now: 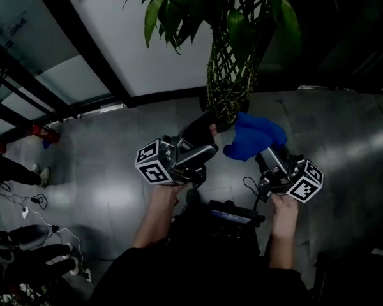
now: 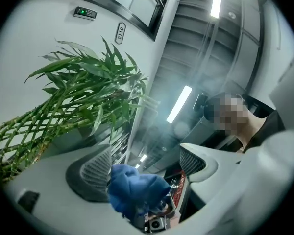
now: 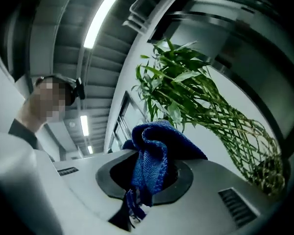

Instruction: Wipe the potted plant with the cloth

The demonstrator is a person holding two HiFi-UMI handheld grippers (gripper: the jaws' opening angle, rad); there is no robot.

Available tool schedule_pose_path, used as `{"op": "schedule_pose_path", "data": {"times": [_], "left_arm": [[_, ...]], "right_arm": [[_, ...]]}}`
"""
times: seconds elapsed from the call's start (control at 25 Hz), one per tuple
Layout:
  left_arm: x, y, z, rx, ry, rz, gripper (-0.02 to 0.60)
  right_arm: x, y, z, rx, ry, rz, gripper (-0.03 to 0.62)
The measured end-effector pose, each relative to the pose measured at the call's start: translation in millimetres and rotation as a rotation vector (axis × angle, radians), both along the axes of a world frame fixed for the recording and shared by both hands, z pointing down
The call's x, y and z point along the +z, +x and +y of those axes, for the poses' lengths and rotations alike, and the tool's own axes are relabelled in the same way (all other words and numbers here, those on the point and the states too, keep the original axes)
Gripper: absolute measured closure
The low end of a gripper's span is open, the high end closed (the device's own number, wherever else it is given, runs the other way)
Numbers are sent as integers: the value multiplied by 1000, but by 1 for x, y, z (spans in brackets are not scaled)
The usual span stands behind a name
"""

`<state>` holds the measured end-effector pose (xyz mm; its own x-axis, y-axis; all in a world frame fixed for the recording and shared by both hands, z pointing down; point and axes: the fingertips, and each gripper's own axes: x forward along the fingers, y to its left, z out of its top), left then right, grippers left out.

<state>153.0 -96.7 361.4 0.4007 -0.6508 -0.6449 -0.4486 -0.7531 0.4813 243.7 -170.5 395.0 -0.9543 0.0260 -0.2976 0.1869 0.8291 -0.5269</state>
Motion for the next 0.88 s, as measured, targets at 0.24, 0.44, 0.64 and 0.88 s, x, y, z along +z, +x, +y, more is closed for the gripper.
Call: {"op": "schedule_pose_path", "data": {"times": [0.24, 0.44, 0.64, 0.88], "left_arm": [[-26, 33, 15, -46, -5, -44, 135], [-30, 84, 19, -49, -34, -14, 152], [-27, 155, 32, -72, -76, -26, 158], [-2, 164, 24, -133, -190, 1, 181]], "right_arm": [[-31, 31, 11, -48, -64, -77, 522], [-43, 85, 16, -68, -48, -81, 522], [-40, 146, 27, -111, -93, -121, 523], [-22, 145, 22, -182, -148, -112, 523]]}}
